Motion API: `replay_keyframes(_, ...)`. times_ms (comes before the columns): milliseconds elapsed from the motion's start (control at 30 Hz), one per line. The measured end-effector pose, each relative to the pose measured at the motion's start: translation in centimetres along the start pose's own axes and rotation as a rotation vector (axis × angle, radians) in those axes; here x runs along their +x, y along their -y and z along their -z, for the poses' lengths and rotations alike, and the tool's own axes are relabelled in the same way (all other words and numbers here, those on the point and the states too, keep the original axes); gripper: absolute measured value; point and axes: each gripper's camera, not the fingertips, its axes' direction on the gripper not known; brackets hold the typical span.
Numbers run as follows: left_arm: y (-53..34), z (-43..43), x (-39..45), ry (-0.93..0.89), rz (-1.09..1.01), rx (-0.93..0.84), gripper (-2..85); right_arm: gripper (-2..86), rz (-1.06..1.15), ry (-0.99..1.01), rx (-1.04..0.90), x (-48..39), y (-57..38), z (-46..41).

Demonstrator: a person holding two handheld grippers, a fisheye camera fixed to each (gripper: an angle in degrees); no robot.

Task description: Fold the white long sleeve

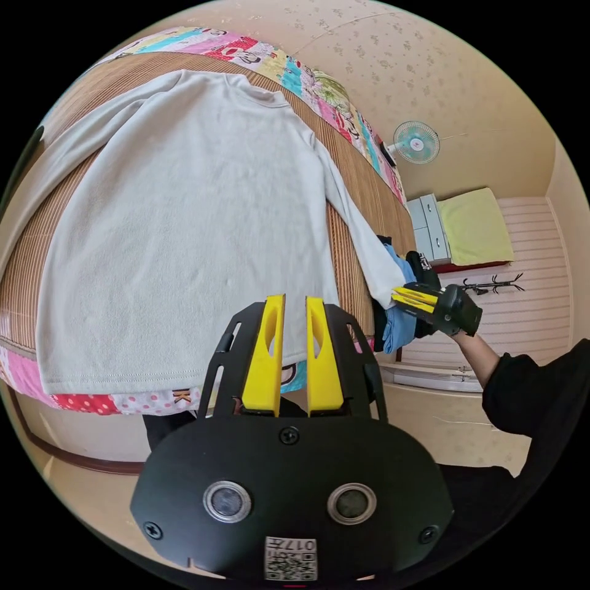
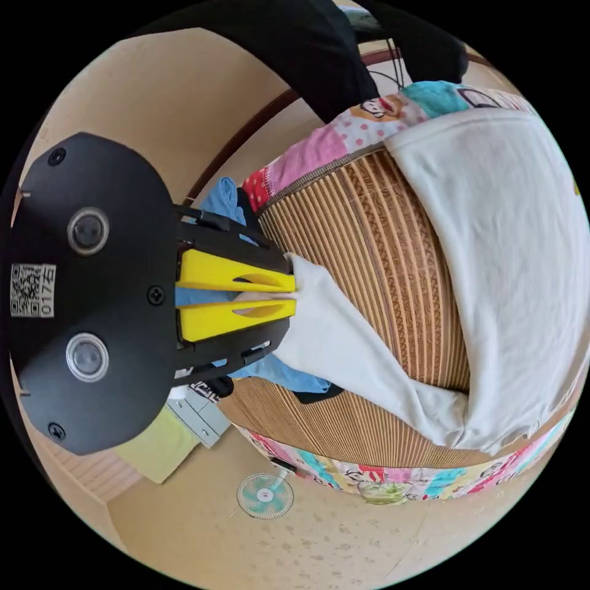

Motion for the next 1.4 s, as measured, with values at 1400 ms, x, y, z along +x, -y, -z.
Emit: replay_keyframes(1400, 6.1, 12.9, -9.3, 0.085, 0.024, 0.306, 8.7, 2.2, -0.539, 1.451, 0.713, 7.9, 21.5, -11.2)
